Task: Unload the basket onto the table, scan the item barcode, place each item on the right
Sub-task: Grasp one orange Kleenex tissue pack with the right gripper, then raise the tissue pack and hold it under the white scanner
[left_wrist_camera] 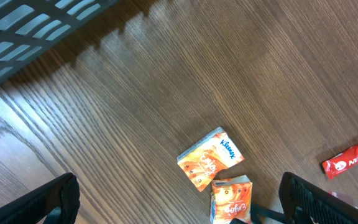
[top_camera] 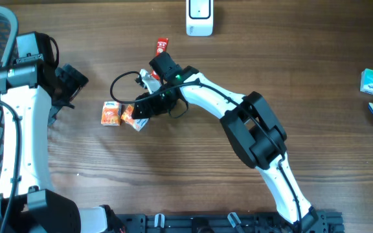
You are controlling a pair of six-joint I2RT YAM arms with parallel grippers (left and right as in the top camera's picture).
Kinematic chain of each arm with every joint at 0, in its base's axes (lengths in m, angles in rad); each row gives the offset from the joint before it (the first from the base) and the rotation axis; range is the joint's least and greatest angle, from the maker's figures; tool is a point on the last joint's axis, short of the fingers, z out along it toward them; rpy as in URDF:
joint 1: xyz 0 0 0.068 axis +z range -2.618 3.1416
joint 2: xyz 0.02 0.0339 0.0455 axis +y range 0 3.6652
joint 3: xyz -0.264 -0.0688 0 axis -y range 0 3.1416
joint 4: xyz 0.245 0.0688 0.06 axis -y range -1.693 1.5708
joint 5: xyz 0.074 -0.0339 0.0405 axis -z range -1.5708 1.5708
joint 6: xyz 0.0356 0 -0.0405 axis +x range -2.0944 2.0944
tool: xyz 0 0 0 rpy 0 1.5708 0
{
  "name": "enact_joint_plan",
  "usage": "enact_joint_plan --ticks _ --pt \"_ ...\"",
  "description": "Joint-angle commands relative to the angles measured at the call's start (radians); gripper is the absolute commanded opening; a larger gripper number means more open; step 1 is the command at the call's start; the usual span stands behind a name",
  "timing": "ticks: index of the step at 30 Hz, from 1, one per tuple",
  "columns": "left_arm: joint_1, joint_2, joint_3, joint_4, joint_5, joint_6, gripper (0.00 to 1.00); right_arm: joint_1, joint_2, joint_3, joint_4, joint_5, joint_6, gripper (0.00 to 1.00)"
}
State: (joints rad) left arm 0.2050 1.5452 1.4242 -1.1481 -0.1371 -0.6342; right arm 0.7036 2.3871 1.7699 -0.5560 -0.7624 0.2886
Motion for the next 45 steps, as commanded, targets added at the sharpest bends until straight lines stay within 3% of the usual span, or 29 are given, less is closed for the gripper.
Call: enact_joint_plan --ticks 1,4,7,14,18,31,45 --pt "0.003 0.007 0.000 0.000 -0.010 -0.002 1.00 0.006 0.072 0.003 0.006 -0.078 0.031 0.59" --pt "0.003 0.007 0.000 0.000 -0.010 -0.002 1.00 0.006 0.077 0.003 0.012 -0.097 0.048 0.46" --pt "0.003 0.007 0.000 -0.001 -0.010 -0.002 1.00 0.006 0.077 0.003 0.032 -0.097 0.061 0.26" --pt "0.003 0.007 0.000 0.000 -0.010 -0.002 1.00 0.006 0.077 0.003 0.055 -0.097 0.095 0.04" --pt "0.003 0.007 0.000 0.000 -0.010 -0.002 1.00 0.003 0.077 0.003 0.087 -0.170 0.125 0.04" --pt "0.003 0.007 0.000 -0.001 -0.010 -0.002 1.00 -0.264 0.077 0.003 0.167 -0.861 0.173 0.04" --pt "0.003 0.007 0.000 -0.005 -0.011 -0.002 1.00 -0.541 0.077 0.002 0.030 -0.862 0.228 0.04"
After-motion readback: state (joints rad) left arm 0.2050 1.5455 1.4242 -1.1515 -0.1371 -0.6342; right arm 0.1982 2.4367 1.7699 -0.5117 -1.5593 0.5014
